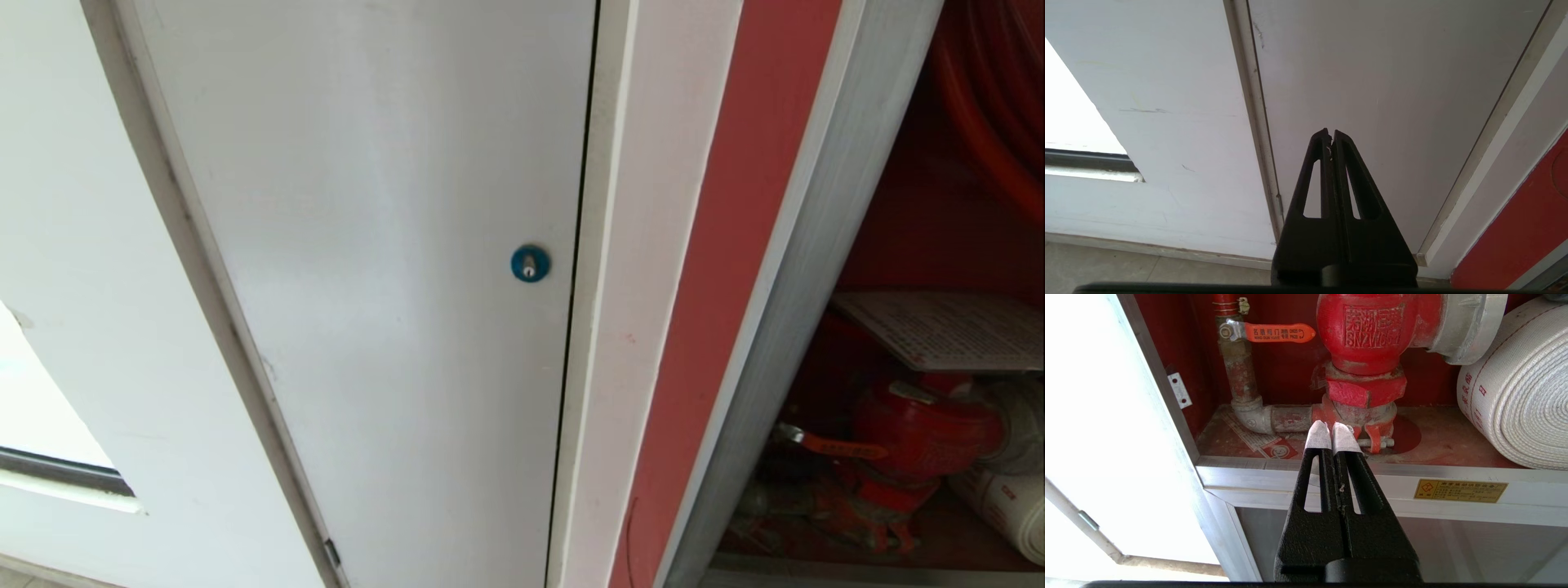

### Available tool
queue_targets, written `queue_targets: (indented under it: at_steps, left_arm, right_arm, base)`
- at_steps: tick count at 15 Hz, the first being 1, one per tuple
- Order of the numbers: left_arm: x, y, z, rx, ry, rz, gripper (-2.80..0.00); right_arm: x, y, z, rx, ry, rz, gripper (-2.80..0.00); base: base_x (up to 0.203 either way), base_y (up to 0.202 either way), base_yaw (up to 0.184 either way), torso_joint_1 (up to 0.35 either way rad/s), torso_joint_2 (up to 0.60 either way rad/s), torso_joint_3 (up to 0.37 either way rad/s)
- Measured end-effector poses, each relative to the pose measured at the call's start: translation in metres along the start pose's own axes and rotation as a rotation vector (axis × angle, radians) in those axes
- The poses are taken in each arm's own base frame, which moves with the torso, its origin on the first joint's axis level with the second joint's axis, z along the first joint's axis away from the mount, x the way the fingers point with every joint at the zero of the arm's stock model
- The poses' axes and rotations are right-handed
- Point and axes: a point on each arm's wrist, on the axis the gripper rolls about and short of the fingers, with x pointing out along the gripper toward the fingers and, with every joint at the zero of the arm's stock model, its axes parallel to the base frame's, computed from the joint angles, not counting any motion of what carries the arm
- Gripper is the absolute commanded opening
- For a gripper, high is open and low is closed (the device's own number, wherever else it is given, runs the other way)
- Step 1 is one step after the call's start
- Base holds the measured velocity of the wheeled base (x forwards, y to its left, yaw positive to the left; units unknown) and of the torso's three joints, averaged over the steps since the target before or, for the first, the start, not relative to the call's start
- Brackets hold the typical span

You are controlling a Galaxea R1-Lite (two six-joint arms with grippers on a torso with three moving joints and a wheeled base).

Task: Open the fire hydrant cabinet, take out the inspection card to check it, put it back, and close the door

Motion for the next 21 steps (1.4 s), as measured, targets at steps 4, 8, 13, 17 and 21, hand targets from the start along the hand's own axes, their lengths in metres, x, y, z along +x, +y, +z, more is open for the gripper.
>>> queue_targets:
  at_steps: [4, 8, 13, 17, 21]
  left_arm:
    - [0.0000, 0.0000, 0.0000, 0.000, 0.000, 0.000, -2.80]
    - [0.0000, 0.0000, 0.0000, 0.000, 0.000, 0.001, -2.80]
    - [0.0001, 0.0000, -0.0003, 0.000, 0.001, 0.001, -2.80]
    - [0.0001, 0.0000, -0.0004, 0.000, 0.001, 0.001, -2.80]
    - [0.0001, 0.0000, -0.0004, 0.000, 0.001, 0.001, -2.80]
  right_arm:
    - [0.0000, 0.0000, 0.0000, 0.000, 0.000, 0.001, -2.80]
    - [0.0000, 0.0000, 0.0000, 0.000, 0.000, 0.000, -2.80]
    - [0.0000, 0.0000, 0.0000, 0.000, 0.000, 0.000, -2.80]
    - [0.0000, 0.0000, 0.0000, 0.000, 0.000, 0.000, -2.80]
    - [0.0000, 0.0000, 0.0000, 0.000, 0.000, 0.000, -2.80]
  base:
    - [0.000, 0.000, 0.000, 0.000, 0.00, 0.000]
    - [0.000, 0.000, 0.000, 0.000, 0.00, 0.000]
    - [-0.165, 0.000, 0.001, 0.002, 0.01, 0.002]
    - [-0.196, 0.000, 0.003, 0.001, 0.00, 0.002]
    - [-0.195, 0.000, 0.002, 0.001, 0.00, 0.001]
